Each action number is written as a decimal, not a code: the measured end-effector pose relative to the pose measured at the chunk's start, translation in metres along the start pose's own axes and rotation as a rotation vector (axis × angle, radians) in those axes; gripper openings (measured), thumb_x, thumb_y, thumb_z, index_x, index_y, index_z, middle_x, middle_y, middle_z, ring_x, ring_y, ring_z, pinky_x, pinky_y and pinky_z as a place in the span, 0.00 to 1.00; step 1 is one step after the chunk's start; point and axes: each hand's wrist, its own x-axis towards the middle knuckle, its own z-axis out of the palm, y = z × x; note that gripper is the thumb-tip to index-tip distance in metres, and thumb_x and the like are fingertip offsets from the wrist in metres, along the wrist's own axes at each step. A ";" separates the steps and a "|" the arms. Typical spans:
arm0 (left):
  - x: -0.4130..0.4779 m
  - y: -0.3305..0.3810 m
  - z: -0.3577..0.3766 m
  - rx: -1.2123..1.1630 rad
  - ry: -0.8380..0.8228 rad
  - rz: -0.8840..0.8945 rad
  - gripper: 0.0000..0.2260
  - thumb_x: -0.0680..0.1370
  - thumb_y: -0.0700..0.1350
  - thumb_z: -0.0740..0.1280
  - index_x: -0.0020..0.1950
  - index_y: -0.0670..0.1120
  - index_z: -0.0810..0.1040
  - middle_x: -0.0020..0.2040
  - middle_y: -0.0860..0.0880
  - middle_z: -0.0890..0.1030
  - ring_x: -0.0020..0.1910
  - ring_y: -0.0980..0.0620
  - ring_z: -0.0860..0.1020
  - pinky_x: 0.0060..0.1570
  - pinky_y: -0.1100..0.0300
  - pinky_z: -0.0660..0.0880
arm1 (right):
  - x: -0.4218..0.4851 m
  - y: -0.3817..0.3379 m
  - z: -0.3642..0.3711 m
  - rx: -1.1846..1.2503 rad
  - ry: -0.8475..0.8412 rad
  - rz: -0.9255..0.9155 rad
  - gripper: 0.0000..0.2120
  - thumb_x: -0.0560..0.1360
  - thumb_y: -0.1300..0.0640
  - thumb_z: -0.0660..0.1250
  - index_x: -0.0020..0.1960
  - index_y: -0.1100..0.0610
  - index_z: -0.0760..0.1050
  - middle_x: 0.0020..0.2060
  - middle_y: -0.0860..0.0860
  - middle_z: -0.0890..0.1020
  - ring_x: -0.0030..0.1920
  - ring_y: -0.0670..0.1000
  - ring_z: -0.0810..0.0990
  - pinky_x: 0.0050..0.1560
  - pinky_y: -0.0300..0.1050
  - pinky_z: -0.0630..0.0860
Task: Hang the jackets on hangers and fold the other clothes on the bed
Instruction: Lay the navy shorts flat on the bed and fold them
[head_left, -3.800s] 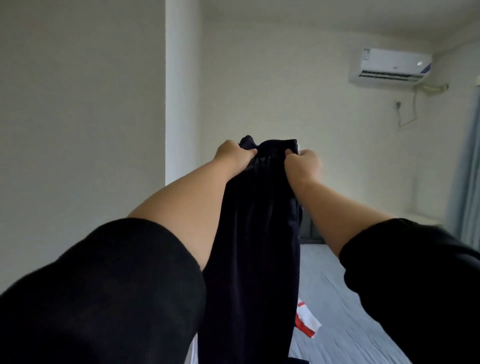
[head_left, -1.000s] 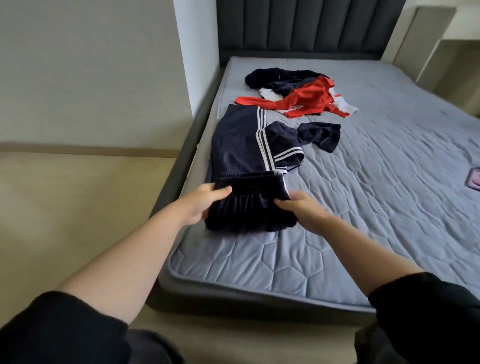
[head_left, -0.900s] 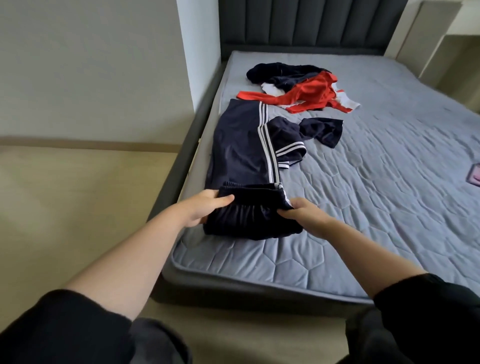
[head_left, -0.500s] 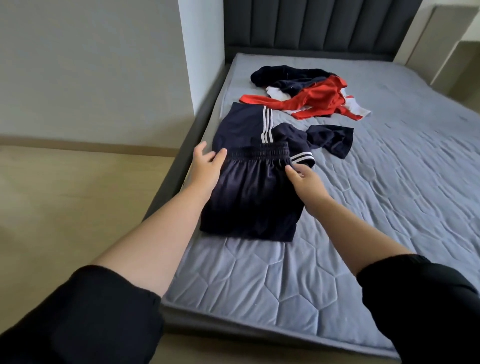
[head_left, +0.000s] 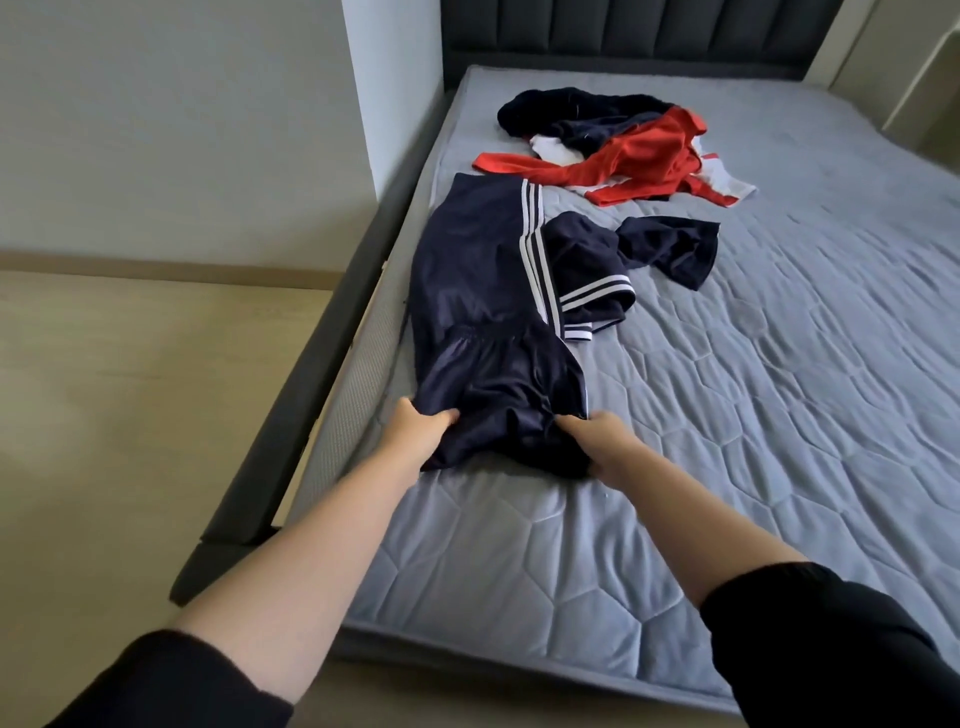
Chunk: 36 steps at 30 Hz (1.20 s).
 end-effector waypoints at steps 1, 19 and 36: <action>-0.006 0.000 0.002 0.009 -0.038 -0.008 0.20 0.74 0.45 0.72 0.62 0.42 0.70 0.55 0.44 0.77 0.49 0.47 0.74 0.48 0.57 0.71 | -0.006 -0.001 -0.003 -0.022 0.005 0.002 0.08 0.75 0.58 0.68 0.51 0.61 0.77 0.37 0.54 0.81 0.37 0.53 0.80 0.32 0.41 0.77; -0.048 -0.007 -0.006 0.288 -0.142 -0.004 0.24 0.79 0.61 0.56 0.66 0.45 0.68 0.63 0.45 0.74 0.61 0.44 0.73 0.60 0.51 0.69 | -0.062 0.025 -0.068 -0.024 -0.203 -0.035 0.18 0.76 0.44 0.65 0.54 0.58 0.79 0.46 0.53 0.86 0.48 0.52 0.85 0.49 0.45 0.80; -0.047 -0.018 -0.028 0.438 0.164 0.320 0.26 0.77 0.37 0.59 0.74 0.49 0.60 0.70 0.48 0.68 0.66 0.45 0.70 0.60 0.49 0.70 | -0.053 0.031 -0.030 -0.664 0.170 -0.405 0.32 0.75 0.53 0.69 0.73 0.55 0.59 0.65 0.55 0.72 0.64 0.55 0.72 0.59 0.46 0.69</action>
